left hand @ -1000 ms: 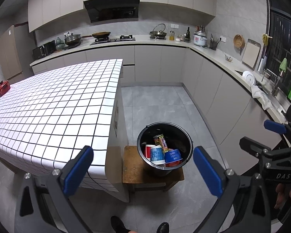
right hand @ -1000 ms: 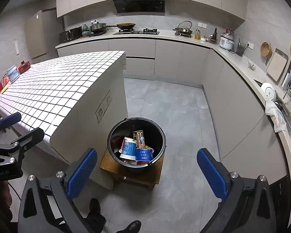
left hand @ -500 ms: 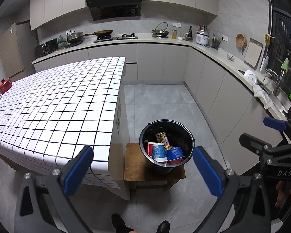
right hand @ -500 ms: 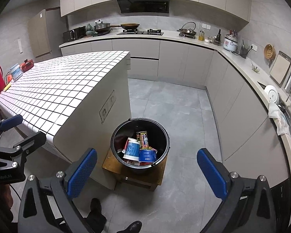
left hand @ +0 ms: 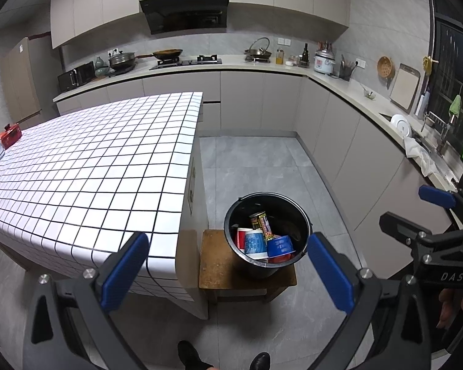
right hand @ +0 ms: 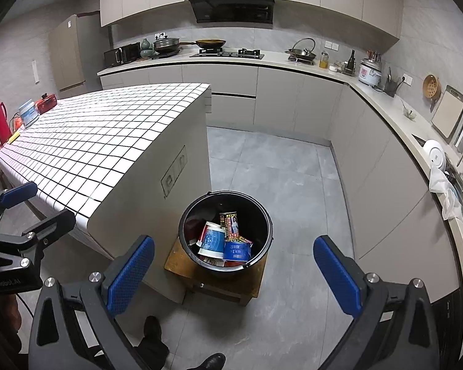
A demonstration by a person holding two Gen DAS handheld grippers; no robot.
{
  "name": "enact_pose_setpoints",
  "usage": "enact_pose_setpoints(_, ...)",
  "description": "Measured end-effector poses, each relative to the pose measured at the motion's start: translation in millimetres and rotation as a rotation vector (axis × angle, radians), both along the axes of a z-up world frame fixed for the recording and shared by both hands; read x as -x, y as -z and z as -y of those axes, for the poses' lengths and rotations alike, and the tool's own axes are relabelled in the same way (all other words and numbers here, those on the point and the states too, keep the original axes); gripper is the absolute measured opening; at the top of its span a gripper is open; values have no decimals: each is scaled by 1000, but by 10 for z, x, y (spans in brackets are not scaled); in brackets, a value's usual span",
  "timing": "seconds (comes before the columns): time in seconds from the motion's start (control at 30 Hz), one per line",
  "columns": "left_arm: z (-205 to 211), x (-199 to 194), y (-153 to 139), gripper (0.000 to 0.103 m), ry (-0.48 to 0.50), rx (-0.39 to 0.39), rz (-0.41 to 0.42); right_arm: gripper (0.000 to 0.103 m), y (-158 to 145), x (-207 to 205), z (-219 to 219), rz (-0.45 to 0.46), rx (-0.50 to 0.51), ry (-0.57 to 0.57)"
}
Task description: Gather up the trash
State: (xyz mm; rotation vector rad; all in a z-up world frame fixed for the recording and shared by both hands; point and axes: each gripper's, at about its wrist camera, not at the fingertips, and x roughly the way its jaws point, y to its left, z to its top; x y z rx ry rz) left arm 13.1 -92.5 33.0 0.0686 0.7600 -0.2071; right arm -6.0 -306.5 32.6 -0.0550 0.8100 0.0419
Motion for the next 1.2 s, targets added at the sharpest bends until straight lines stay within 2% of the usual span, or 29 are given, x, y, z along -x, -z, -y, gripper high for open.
enact_pose_setpoints(0.8, 66, 29, -52, 103, 16, 4, 7, 103, 2, 22, 11, 4, 5, 3)
enact_pose_setpoints(1.2, 18, -43, 7, 103, 36, 35, -5, 103, 13, 13, 18, 4, 12, 5)
